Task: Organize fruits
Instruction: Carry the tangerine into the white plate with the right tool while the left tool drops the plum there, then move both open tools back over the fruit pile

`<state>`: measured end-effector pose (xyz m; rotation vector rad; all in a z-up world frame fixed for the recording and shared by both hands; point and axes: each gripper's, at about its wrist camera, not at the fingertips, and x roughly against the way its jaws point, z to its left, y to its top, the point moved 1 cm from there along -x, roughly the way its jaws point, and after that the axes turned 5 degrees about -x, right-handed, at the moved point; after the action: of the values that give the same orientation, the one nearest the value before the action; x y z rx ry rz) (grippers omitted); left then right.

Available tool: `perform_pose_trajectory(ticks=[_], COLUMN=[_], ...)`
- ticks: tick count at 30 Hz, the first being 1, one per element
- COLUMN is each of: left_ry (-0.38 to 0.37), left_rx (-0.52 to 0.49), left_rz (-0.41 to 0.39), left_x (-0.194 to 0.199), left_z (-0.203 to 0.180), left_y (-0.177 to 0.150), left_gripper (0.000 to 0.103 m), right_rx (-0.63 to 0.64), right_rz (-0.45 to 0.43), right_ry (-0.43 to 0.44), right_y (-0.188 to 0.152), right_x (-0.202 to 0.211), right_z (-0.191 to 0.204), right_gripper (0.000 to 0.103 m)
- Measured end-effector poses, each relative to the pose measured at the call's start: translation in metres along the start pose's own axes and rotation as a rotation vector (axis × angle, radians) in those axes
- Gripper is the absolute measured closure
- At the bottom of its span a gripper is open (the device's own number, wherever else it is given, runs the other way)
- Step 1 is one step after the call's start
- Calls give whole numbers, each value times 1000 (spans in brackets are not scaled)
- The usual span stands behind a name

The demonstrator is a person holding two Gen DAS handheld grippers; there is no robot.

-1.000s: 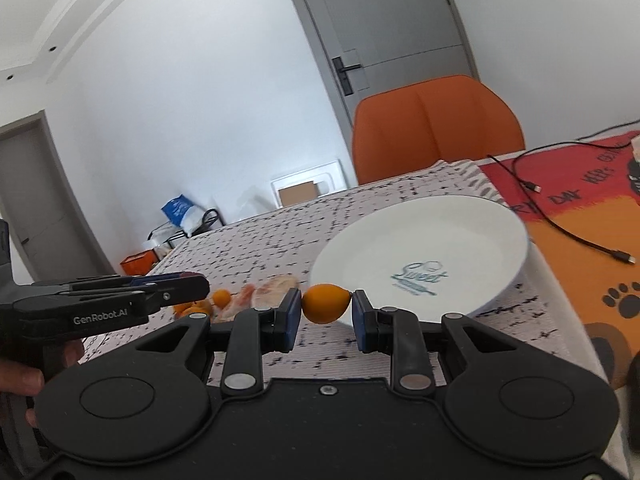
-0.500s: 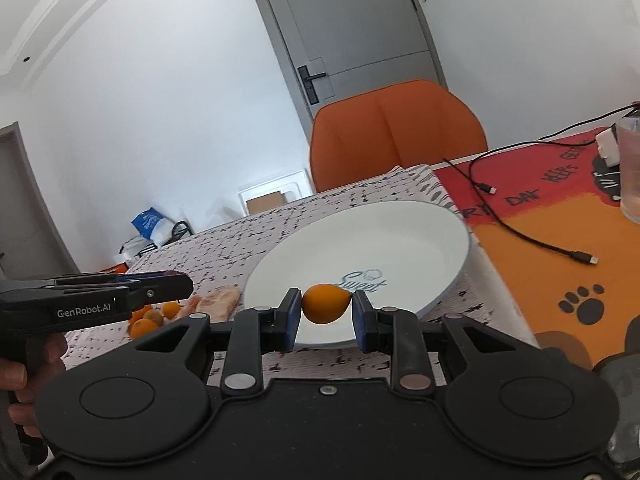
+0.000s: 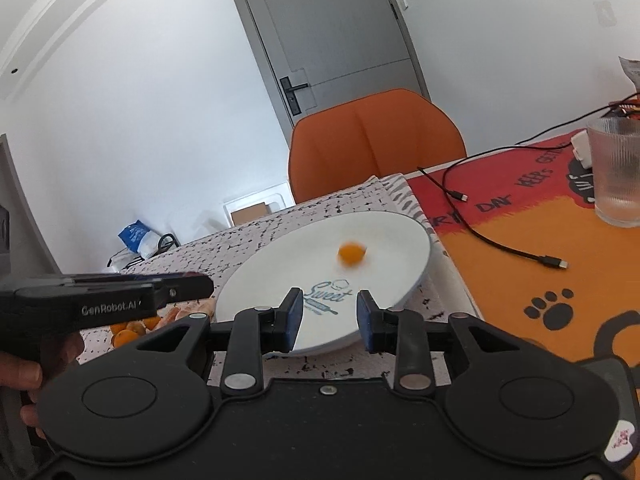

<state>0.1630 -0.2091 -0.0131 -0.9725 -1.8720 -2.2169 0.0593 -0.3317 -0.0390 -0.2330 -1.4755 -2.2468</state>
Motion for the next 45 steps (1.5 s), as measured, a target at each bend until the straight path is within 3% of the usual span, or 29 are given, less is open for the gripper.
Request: perform_pose_trajectory(ticks=[9,13,22,27,31,35,45], left_ry=[20,45,128,177,211,244,269], left_rx=[6,33,107,130,139,132,175], left_rz=[14,15,6,6,5,14,38], left_x=[0,8,34,47,56,61,67], left_z=[2,14,50,66,76,83,104], left_y=[-1,-6,-20,-27,-33,-40,-62], left_gripper=[74,62,47,34,18,15,15], right_rx=[-6,-6,20,44,63,66,120], right_rz=[7,13,33,33,34,39,72], right_ry=[-6,-5,15,21,30,48,68], right_y=[-1,-2,-2,-3,-4,-6,-11], right_x=[0,-3,-10,-12,-14,-15,-26], right_z=[1,3,22,35,47,56,81], right_gripper=[66,61,53,37,22,0,0])
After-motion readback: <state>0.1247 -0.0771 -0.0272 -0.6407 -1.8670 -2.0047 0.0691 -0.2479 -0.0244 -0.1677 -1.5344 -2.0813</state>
